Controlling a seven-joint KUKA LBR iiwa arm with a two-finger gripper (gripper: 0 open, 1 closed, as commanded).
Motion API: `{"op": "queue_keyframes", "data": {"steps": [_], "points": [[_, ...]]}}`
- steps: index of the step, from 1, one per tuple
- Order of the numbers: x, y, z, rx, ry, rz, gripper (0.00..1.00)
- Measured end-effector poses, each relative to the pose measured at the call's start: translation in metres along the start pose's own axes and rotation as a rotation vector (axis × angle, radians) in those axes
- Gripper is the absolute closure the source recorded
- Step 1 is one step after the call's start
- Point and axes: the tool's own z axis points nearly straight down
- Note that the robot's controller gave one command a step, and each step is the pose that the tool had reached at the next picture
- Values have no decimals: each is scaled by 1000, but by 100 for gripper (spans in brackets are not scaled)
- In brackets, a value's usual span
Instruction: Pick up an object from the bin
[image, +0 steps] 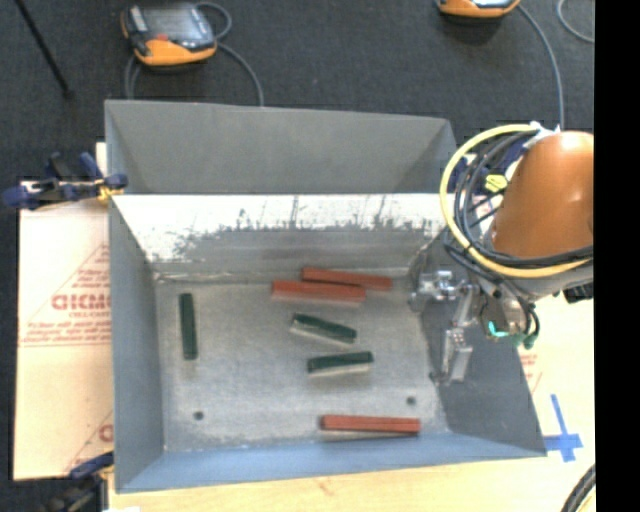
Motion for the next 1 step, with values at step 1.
{"op": "queue_keyframes", "data": {"steps": [1], "points": [[-1,0,-4,1,-8,-2,0]]}}
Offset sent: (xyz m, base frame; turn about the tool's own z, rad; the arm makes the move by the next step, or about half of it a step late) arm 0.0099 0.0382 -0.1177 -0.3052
